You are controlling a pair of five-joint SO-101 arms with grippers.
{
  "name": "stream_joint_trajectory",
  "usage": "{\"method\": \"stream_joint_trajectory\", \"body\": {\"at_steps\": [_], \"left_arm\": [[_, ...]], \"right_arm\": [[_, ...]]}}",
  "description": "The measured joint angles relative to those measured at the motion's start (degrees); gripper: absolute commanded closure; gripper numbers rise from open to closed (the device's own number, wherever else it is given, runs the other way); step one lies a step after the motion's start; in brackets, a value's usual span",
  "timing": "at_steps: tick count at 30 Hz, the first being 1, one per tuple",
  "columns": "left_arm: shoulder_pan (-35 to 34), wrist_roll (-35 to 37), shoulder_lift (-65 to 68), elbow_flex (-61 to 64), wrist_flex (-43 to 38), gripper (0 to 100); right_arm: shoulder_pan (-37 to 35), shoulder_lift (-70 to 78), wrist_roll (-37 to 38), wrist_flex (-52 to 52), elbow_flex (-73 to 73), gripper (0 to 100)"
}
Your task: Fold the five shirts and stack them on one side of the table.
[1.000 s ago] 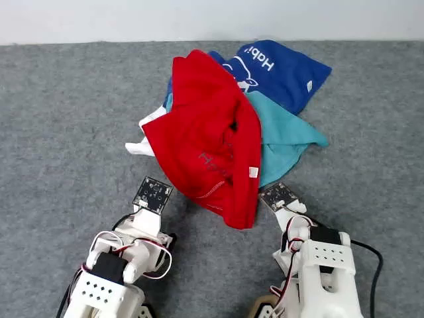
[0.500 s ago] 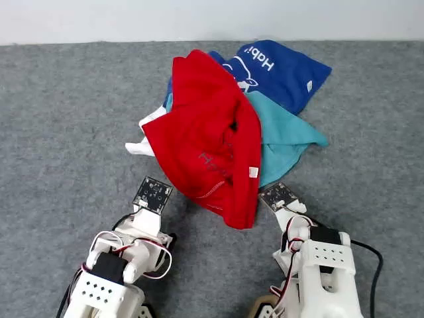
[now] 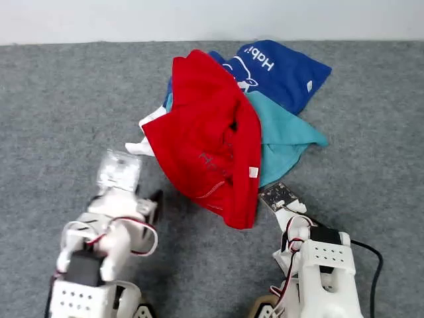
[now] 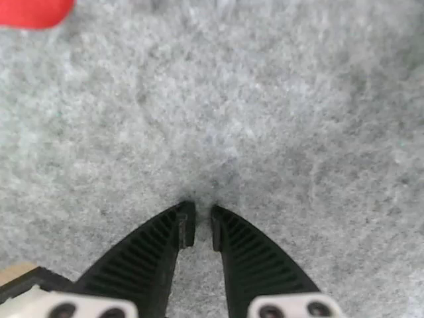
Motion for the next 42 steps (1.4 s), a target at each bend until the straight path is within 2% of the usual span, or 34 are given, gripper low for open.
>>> {"method": "stream_joint_trajectory", "body": {"at_steps": [4, 7, 10, 16, 21, 27, 31, 34, 37, 42], "left_arm": [[-4.66, 0.0, -0.09, -7.82, 2.2, 83], [-6.15, -0.44, 0.0, -12.84, 3.43, 77], [-6.24, -4.13, -0.26, -15.74, 7.12, 72], [-7.03, -9.58, 8.62, -19.6, 15.65, 72], [-10.11, -11.16, 24.97, -28.75, 17.49, 71], [-10.55, -11.34, 47.03, -44.92, 17.67, 71], [-8.09, -11.34, 63.47, -56.79, 18.55, 71], [-4.57, -11.34, 76.57, -66.29, 21.98, 68], [-0.53, -11.6, 89.49, -77.71, 25.93, 64], [3.08, -11.69, 110.33, -102.59, 31.74, 63]], "right_arm": [[0.0, 0.0, 0.0, 0.0, 0.0, 93.1], [0.0, 0.0, 0.0, 0.0, 0.0, 93.1], [0.0, 0.97, 0.0, 0.0, -1.76, 93.0], [3.43, 1.32, -0.09, 6.95, -19.16, 93.0], [10.02, 1.32, -6.33, 17.14, -42.9, 93.0], [11.34, 1.41, -10.2, 29.54, -67.16, 92.1], [11.52, 8.35, -10.46, 37.27, -74.29, 77.5], [11.96, 13.8, -10.46, 38.77, -76.66, 67.9], [11.69, 17.32, -10.46, 38.77, -78.24, 66.3], [11.78, 18.81, -10.46, 38.77, -79.3, 66.2]]}}
